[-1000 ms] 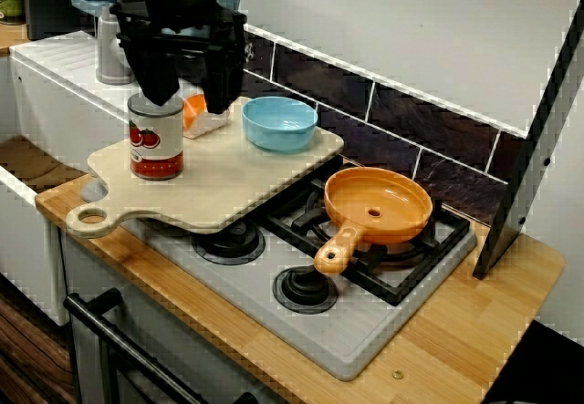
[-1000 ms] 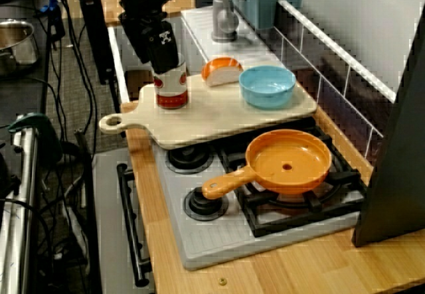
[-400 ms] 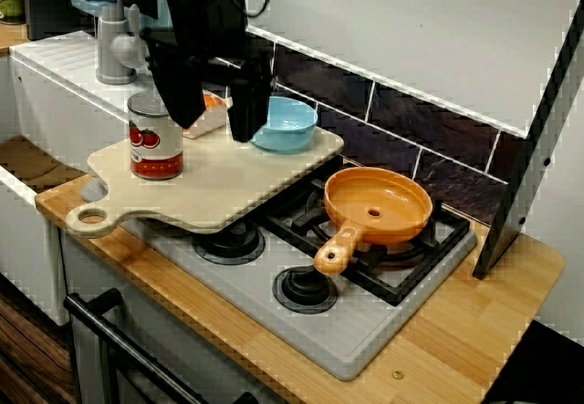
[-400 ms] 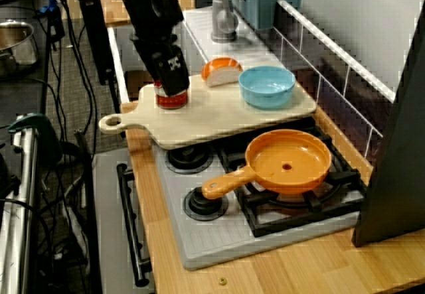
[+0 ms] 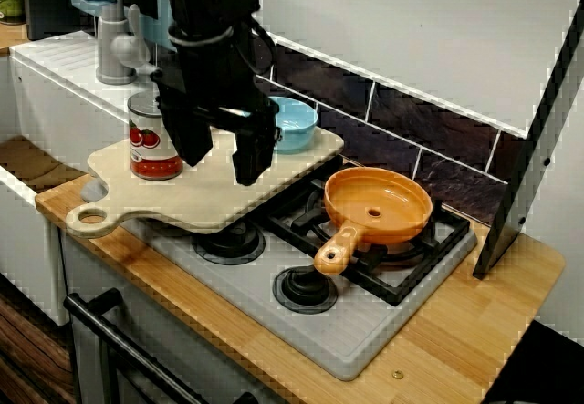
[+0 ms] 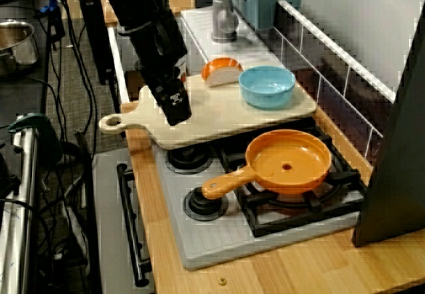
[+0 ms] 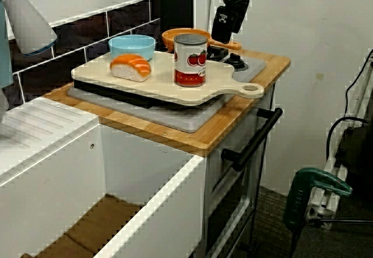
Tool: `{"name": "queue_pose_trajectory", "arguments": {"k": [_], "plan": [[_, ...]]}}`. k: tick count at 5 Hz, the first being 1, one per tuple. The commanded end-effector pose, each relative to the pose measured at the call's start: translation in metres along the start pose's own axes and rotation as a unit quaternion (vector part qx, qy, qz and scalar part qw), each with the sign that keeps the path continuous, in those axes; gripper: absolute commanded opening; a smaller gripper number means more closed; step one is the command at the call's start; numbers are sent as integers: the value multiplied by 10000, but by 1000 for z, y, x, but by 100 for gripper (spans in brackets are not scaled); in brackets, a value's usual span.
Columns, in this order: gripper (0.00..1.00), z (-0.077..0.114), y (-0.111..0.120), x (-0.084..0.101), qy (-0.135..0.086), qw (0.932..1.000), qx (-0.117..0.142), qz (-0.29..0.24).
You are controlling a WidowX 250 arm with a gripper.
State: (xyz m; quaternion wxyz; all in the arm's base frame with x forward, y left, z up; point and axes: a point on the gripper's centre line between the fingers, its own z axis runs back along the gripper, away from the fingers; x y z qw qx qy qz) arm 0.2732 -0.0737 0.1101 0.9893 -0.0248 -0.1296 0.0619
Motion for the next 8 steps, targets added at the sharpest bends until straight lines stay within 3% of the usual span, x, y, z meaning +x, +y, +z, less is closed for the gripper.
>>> {"name": "queue_pose_trajectory", "arguments": {"k": [1, 3, 5, 8], "plan": [[0, -9, 6, 2, -175, 9998, 27, 4], [0, -16, 16, 18, -115, 9998, 82, 127], [0, -15, 31, 30, -251, 9992, 166, 262], [0, -2, 63, 42, -76, 9993, 288, 242]]}}
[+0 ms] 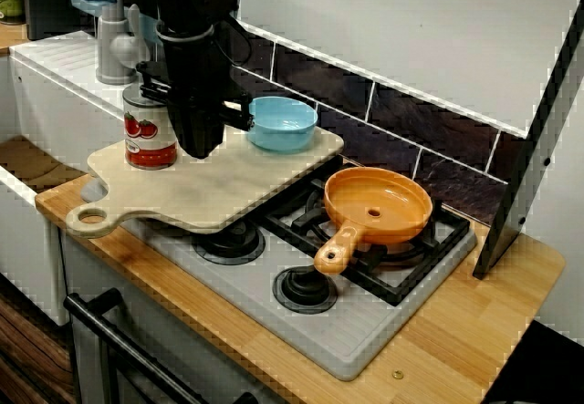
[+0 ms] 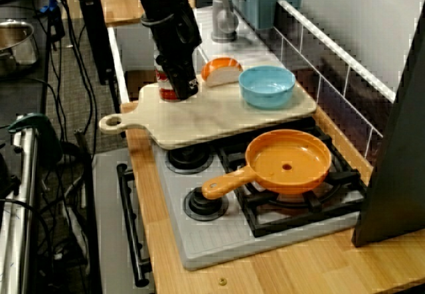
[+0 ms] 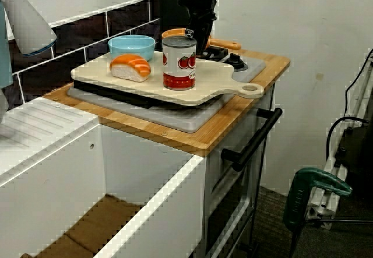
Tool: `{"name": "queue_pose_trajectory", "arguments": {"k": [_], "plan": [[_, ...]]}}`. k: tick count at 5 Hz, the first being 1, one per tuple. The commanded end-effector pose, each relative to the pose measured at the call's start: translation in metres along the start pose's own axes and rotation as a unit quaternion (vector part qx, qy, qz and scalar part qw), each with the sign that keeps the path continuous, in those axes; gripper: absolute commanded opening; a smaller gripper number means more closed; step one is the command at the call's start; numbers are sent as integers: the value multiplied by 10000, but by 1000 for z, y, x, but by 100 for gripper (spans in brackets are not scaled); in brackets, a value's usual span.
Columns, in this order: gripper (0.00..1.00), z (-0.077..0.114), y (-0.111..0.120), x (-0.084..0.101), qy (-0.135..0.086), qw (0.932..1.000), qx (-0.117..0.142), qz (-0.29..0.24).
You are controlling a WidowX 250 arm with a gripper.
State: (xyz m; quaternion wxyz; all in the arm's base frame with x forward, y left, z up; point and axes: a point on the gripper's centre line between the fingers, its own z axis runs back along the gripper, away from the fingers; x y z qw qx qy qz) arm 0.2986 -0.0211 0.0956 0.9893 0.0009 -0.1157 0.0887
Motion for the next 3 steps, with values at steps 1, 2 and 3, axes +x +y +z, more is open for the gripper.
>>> {"name": "queue_pose_trajectory", "arguments": {"k": [1, 2, 3], "plan": [[0, 18, 29, 19, -75, 10000, 35, 28], [0, 18, 37, 21, -104, 9999, 97, 20], [0, 19, 44, 23, -149, 9997, 190, -59]]}}
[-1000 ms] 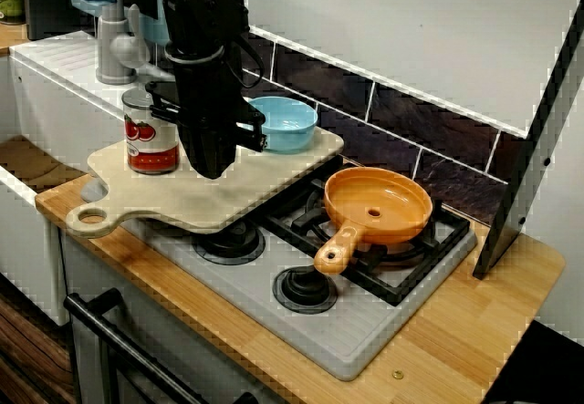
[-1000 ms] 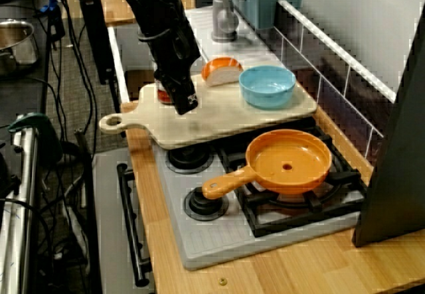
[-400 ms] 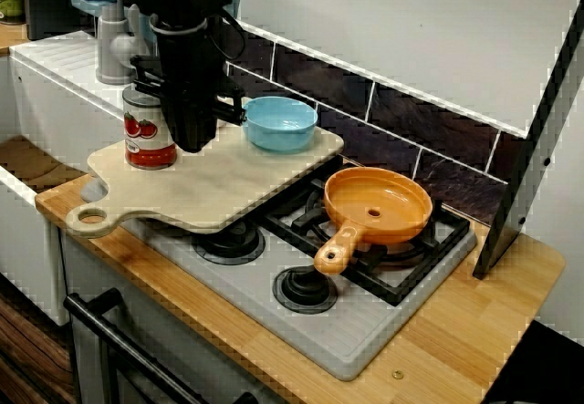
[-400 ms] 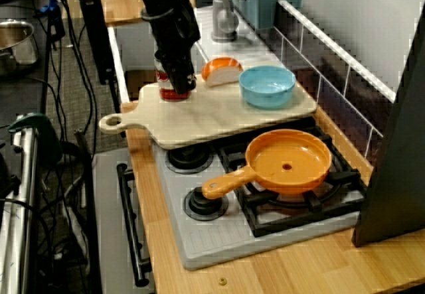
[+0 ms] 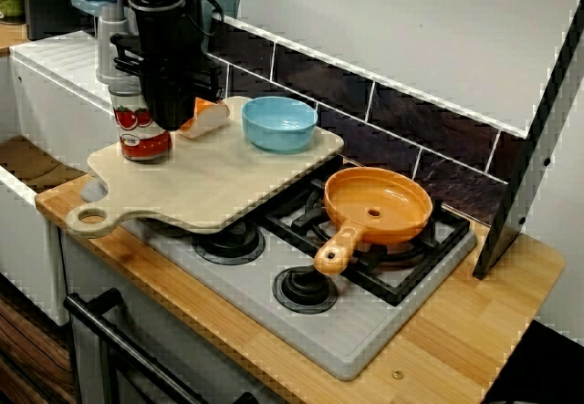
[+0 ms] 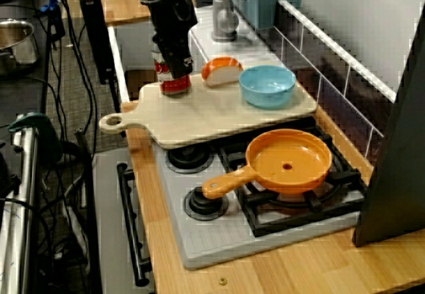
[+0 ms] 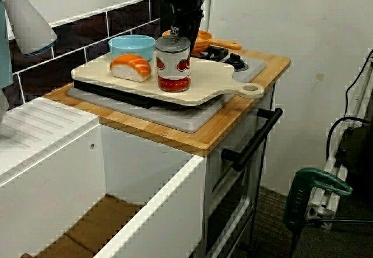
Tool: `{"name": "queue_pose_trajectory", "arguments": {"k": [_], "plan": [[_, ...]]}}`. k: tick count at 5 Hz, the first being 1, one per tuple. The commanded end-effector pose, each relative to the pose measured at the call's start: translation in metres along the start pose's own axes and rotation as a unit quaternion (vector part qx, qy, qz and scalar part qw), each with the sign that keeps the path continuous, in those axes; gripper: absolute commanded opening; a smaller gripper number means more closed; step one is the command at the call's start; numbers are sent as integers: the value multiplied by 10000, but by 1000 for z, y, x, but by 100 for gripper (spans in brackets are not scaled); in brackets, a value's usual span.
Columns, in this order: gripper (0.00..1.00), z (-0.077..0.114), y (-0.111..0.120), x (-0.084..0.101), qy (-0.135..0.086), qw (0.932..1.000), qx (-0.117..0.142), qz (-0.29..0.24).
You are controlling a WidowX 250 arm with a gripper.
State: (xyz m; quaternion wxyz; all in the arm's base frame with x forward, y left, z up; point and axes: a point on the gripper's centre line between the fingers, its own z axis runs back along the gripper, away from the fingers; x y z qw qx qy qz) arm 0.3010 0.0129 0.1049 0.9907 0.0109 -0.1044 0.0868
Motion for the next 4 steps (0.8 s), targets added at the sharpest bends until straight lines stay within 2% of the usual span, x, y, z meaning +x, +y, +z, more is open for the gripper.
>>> {"name": "queue_pose_trajectory", "arguments": {"k": [1, 2, 4], "plan": [[0, 5, 23, 16, -193, 9996, 182, -3], [0, 0, 33, 25, -165, 9995, 262, 102], [0, 2, 41, 35, -155, 9994, 229, 206]]}}
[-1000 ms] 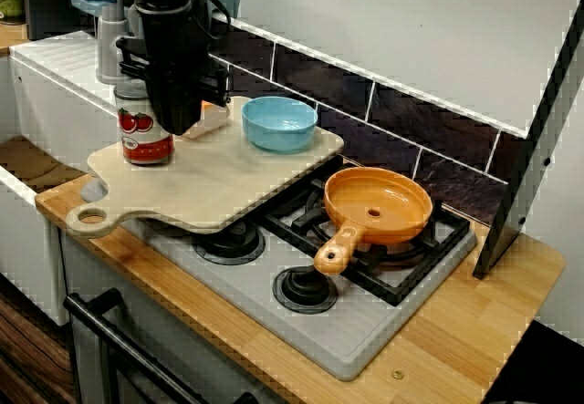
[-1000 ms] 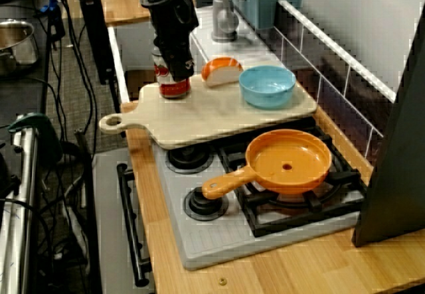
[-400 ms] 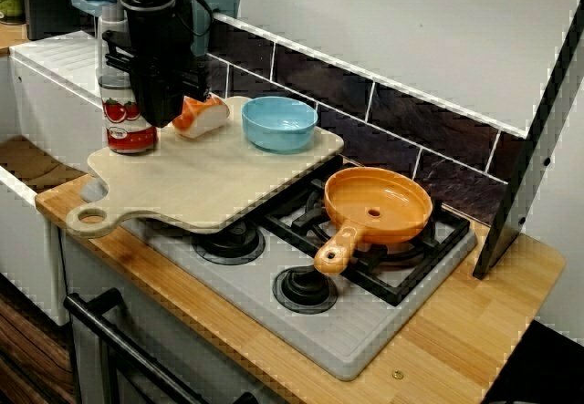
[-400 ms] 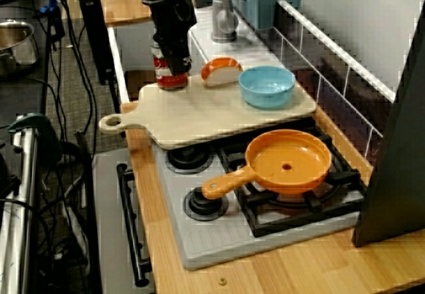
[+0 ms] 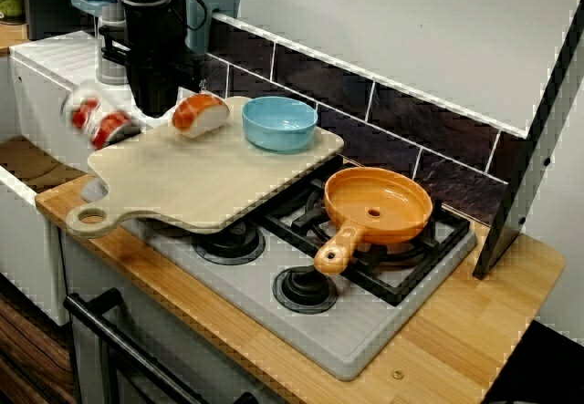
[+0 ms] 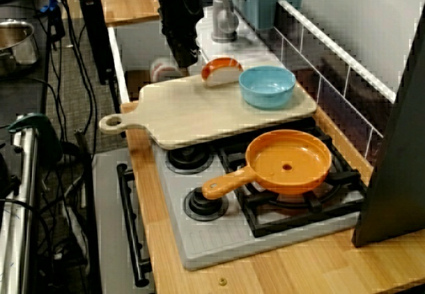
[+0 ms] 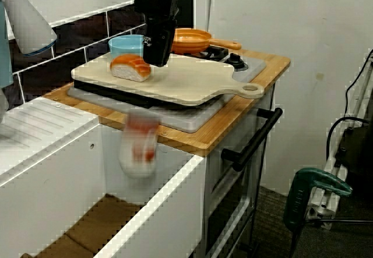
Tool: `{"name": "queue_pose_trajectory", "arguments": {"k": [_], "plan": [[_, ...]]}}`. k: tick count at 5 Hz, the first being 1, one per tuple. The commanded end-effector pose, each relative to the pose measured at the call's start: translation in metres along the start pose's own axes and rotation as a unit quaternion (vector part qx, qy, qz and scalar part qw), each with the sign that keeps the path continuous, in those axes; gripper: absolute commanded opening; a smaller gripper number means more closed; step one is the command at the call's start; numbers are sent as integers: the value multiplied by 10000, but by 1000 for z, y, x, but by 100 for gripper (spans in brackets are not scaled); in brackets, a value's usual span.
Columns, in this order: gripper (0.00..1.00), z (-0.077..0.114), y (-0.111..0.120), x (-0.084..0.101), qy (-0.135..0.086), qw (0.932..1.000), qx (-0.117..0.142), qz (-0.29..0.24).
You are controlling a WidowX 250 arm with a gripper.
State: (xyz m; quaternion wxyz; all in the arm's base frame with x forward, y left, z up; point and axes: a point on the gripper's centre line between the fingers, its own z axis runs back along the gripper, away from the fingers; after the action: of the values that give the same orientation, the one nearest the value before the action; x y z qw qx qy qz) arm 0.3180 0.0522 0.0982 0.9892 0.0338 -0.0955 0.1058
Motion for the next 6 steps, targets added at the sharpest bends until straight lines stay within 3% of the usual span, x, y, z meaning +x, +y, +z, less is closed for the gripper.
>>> {"name": "queue_pose_trajectory", "arguments": {"k": [1, 2, 6], "plan": [[0, 14, 6, 16, -188, 9998, -46, 79], [100, 21, 2, 16, -158, 9998, -103, 35], [100, 25, 0, 32, -277, 9984, -437, 242]]}}
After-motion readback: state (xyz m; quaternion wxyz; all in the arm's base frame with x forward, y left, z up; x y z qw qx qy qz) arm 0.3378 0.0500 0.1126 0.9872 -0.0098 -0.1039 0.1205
